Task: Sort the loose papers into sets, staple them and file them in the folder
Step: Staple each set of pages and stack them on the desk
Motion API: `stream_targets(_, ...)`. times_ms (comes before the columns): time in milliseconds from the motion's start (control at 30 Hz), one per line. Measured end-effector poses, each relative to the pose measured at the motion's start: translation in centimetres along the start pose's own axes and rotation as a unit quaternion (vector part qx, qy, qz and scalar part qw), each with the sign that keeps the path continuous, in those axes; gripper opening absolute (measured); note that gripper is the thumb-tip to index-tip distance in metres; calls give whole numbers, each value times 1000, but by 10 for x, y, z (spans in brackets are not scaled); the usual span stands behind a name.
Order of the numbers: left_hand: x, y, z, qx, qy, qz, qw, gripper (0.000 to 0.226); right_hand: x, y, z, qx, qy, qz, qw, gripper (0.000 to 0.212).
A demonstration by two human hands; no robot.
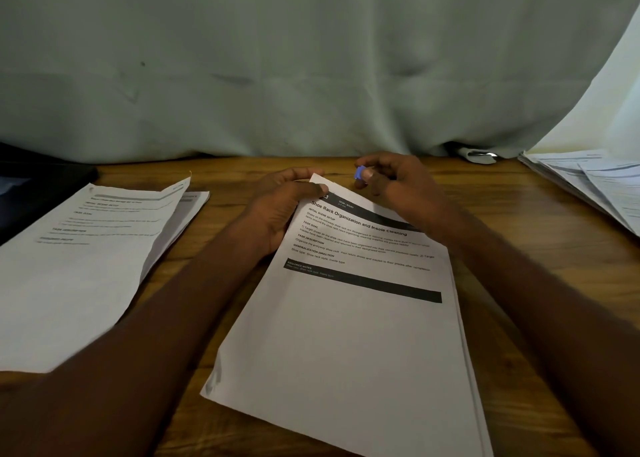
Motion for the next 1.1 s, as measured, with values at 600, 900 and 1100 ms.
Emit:
stream_targets(600,-7,22,-6,55,-31,-55,996,33,-16,42,-32,-112,-187,-128,967,41)
stream_targets(900,-12,39,-14,134,-28,-86,987,40,-13,44,-41,-244,-205,-38,947,43)
stream_targets(1100,-14,44,-16,169,-19,-87,982,12,-13,16,-38,-294,-224,125,921,52)
Point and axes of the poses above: each hand's wrist, its own x-axis away from the middle knuckle, its own y-axis out of the back of the hand, z = x × y, the point moved 5 cm from there along -x, towards the middle knuckle, and after that the axes turned 12 degrees about -y, right-handed, at the moved point
